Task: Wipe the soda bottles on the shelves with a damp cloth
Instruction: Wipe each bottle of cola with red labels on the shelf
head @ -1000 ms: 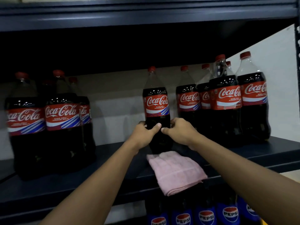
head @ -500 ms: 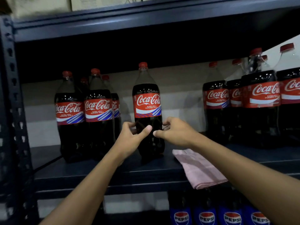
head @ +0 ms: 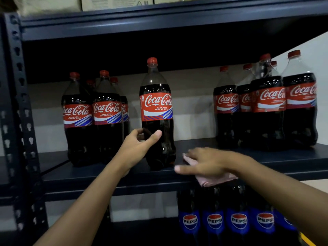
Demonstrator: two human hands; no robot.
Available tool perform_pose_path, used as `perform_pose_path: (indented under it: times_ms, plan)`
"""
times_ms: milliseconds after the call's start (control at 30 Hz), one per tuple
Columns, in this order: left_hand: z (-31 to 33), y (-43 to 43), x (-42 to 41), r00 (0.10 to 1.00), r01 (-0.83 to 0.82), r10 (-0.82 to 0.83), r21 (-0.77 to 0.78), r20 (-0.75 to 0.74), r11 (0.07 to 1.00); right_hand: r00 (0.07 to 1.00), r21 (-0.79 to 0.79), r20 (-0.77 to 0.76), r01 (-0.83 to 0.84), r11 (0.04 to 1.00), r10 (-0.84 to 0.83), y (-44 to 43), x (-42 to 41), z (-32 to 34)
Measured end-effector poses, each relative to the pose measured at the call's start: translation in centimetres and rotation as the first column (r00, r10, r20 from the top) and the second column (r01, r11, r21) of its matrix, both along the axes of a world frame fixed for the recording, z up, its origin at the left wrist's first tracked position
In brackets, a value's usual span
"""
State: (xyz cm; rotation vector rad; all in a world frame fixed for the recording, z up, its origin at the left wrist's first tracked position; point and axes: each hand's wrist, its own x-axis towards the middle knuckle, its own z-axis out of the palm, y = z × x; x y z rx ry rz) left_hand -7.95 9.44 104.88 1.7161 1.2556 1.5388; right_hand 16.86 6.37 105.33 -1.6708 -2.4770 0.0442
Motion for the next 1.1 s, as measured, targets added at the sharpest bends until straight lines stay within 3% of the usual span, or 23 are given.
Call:
perform_pose_path:
  times_ms: [67, 233, 400, 467, 500, 533, 600, 667, 700, 733, 767, 833, 867, 900, 933, 1000, 1033, 1100]
  plan:
    - [0.0, -0.1, 0.2, 1.0, 0.007, -0.007, -0.005, 0.005, 1.0, 0.992, 0.066, 0.127, 0.013, 0.998, -0.021, -0.3, 0.2, -1.1]
    - [0.1, -0.6, 0.4, 1.0, 0.028, -0.028, -0.007, 0.0, 1.0, 0.988, 0.081, 0.15, 0.012, 0.997, -0.024, 0.0, 0.6, -1.4]
    - [0.1, -1.2, 0.9, 0.997, 0.072, -0.072, -0.007, 0.011, 0.997, 0.993, 0.088, -0.063, -0.098, 0.991, 0.104, -0.6, 2.1, -1.8]
    - [0.1, -1.4, 1.0, 0.997, 0.08, -0.08, -0.016, 0.016, 0.997, 0.951, 0.097, -0.277, -0.115, 0.989, 0.138, -1.1, 2.1, -1.8]
    - [0.1, -1.4, 1.1, 0.996, 0.085, -0.084, -0.019, 0.014, 0.996, 0.878, 0.082, -0.457, -0.113, 0.99, 0.138, -1.6, 1.9, -1.6]
    - [0.1, -1.5, 1.1, 0.996, 0.084, -0.084, -0.025, 0.006, 0.996, 0.742, 0.059, -0.661, -0.093, 0.994, 0.109, -1.8, 1.7, -1.2]
    - [0.2, -1.7, 1.4, 0.997, 0.08, -0.08, -0.025, -0.012, 0.997, 0.336, -0.029, -0.942, -0.013, 1.0, -0.023, -1.6, 1.4, -0.3]
    - [0.2, -1.9, 1.7, 0.996, 0.084, -0.084, -0.023, -0.009, 0.996, -0.048, -0.057, -0.997, -0.061, 0.997, -0.06, -1.9, 0.4, 0.6]
    - [0.3, -2.0, 1.9, 0.996, 0.085, -0.085, -0.02, -0.008, 0.996, -0.195, -0.042, -0.979, -0.08, 0.996, -0.057, -1.9, -0.2, 1.2]
    - [0.2, -2.1, 2.0, 0.996, 0.091, -0.091, -0.028, -0.009, 0.995, -0.29, 0.0, -0.957, -0.098, 0.995, -0.028, -2.4, -0.9, 1.7]
    - [0.2, -2.0, 2.1, 0.995, 0.096, -0.097, -0.034, -0.013, 0.995, -0.316, 0.052, -0.949, -0.096, 0.994, 0.019, -2.6, -2.0, 2.0]
    - [0.3, -1.9, 2.3, 0.992, 0.128, -0.128, -0.051, 0.005, 0.99, -0.283, 0.214, -0.943, -0.105, 0.971, 0.178, -3.5, -4.5, 2.6]
    - [0.4, -1.8, 2.4, 0.986, 0.162, -0.159, -0.067, 0.05, 0.985, -0.2, 0.31, -0.936, -0.073, 0.948, 0.29, -3.6, -5.9, 2.7]
    - [0.7, -1.9, 2.6, 0.976, 0.197, -0.187, -0.088, 0.111, 0.977, -0.065, 0.415, -0.908, -0.013, 0.91, 0.414, -3.4, -7.0, 2.5]
    - [1.0, -1.8, 2.6, 0.961, 0.222, -0.197, -0.111, 0.196, 0.969, 0.147, 0.533, -0.839, 0.038, 0.845, 0.523, -3.1, -7.7, 2.0]
    - [2.0, -1.4, 2.9, 0.903, 0.275, -0.21, -0.13, 0.375, 0.953, 0.564, 0.707, -0.618, 0.093, 0.701, 0.548, -1.8, -8.6, 0.8]
    - [2.5, -1.2, 3.2, 0.871, 0.322, -0.25, -0.107, 0.424, 0.941, 0.713, 0.759, -0.503, 0.096, 0.644, 0.488, -1.2, -9.0, 0.2]
    - [3.5, -1.0, 4.4, 0.82, 0.392, -0.347, -0.006, 0.455, 0.92, 0.876, 0.843, -0.337, 0.117, 0.525, 0.345, -0.3, -9.9, -0.4]
